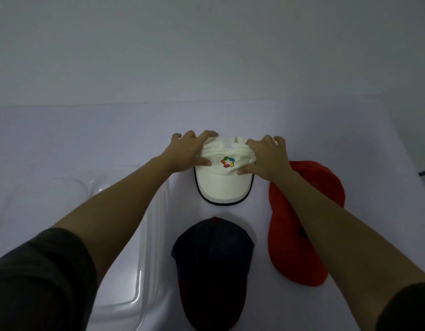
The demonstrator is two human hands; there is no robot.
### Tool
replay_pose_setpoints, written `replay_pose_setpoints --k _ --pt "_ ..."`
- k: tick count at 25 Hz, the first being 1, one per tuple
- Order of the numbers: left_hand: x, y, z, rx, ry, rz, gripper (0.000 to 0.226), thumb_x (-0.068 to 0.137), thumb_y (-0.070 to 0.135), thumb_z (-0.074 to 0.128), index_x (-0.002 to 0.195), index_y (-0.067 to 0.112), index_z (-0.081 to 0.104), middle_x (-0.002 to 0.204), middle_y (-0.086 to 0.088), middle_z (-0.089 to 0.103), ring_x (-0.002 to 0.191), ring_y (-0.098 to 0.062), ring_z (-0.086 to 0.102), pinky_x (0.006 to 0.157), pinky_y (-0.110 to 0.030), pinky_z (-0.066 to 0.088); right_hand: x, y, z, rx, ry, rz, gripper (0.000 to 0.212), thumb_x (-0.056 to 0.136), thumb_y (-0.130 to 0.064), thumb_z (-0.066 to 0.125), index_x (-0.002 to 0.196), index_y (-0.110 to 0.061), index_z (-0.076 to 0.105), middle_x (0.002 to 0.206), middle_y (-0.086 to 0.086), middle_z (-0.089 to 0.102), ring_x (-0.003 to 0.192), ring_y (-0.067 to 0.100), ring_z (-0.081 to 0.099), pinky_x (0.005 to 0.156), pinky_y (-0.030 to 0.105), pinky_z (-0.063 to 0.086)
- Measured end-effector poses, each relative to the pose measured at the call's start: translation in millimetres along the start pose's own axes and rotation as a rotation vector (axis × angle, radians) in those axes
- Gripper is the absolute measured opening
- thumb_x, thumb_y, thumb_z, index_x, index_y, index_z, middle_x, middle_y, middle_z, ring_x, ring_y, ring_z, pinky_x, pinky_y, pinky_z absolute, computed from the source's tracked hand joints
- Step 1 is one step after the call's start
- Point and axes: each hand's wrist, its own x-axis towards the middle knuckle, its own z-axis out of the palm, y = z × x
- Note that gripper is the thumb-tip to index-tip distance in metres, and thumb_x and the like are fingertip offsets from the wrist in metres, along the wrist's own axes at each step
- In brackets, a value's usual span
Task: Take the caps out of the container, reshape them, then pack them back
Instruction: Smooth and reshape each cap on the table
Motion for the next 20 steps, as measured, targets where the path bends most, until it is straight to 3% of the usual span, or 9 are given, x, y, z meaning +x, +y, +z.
replay_pose_setpoints --k 3,5,7,9,11,14,17,20 --pt "-14.9 4.5 -11.0 0.087 -0.022 0.135 0.038 0.084 0.045 0.062 0.111 0.018 0.062 0.090 -0.005 0.061 0.099 -0.022 0.045 0.089 -0.038 0.033 -5.0 -6.0 -12.6 -0.069 -0.051 -0.060 0.057 0.066 -0.066 0.067 0.098 -0.019 0.065 0.102 0.000 0.066 0.108 0.023 0.048 0.098 0.041 0.023" --pt "-22.2 6.2 -17.9 -0.093 -0.016 0.176 0.030 0.079 0.035 0.071 0.086 0.006 0.067 0.074 0.000 0.056 0.087 -0.019 0.043 0.074 -0.033 0.038 -6.7 -9.3 -20.9 -0.054 -0.092 -0.056 0.057 0.066 -0.066 0.068 0.094 -0.016 0.066 0.101 0.001 0.064 0.106 0.023 0.047 0.095 0.039 0.027" --pt "-30.3 5.2 -25.5 -0.287 -0.005 0.130 0.028 0.074 0.028 0.077 0.082 0.004 0.067 0.076 0.004 0.052 0.083 -0.016 0.044 0.068 -0.026 0.036 -13.1 -9.7 -26.1 0.096 -0.047 -0.049 0.060 0.061 -0.059 0.076 0.096 -0.011 0.067 0.102 0.003 0.058 0.104 0.023 0.045 0.093 0.037 0.033" --pt "-38.6 5.0 -36.0 -0.467 -0.020 0.057 0.029 0.074 0.026 0.078 0.096 0.011 0.067 0.099 0.001 0.061 0.089 -0.014 0.053 0.071 -0.018 0.040 -20.3 -9.0 -28.2 0.460 0.027 0.017 0.057 0.060 -0.044 0.084 0.102 -0.009 0.067 0.111 -0.003 0.048 0.108 0.016 0.040 0.096 0.034 0.036" --pt "-46.8 9.8 -45.5 -0.589 -0.036 0.039 0.030 0.080 0.023 0.072 0.107 0.011 0.065 0.106 -0.004 0.066 0.092 -0.015 0.059 0.074 -0.018 0.045 -29.1 -11.7 -32.3 0.941 0.007 0.118 0.050 0.069 -0.025 0.082 0.111 -0.008 0.061 0.121 -0.003 0.047 0.114 0.013 0.044 0.097 0.030 0.038" --pt "-51.0 23.1 -58.4 -0.708 -0.024 0.055 0.028 0.084 0.019 0.068 0.110 0.012 0.065 0.107 -0.004 0.068 0.094 -0.015 0.063 0.080 -0.024 0.051 -37.6 -21.1 -37.8 1.508 0.060 0.190 0.030 0.078 -0.013 0.072 0.101 -0.016 0.053 0.102 0.006 0.058 0.094 0.017 0.059 0.083 0.034 0.050" --pt "-54.3 30.5 -65.3 -0.811 -0.022 0.044 0.026 0.082 0.017 0.069 0.108 0.014 0.066 0.106 -0.001 0.068 0.091 -0.006 0.065 0.080 -0.022 0.053 -36.7 -31.5 -34.8 1.601 0.125 0.401 0.054 0.080 -0.035 0.071 0.124 -0.026 0.042 0.119 0.005 0.056 0.103 0.019 0.060 0.091 0.035 0.050" --pt "-55.5 34.6 -67.4 -0.868 -0.005 0.022 0.026 0.081 0.017 0.071 0.106 0.013 0.066 0.106 -0.003 0.069 0.093 -0.013 0.065 0.082 -0.026 0.054 -42.0 -37.0 -28.8 1.457 -0.122 0.510 0.105 0.053 -0.086 0.058 0.135 -0.021 0.046 0.130 0.005 0.058 0.110 0.021 0.061 0.097 0.040 0.050"
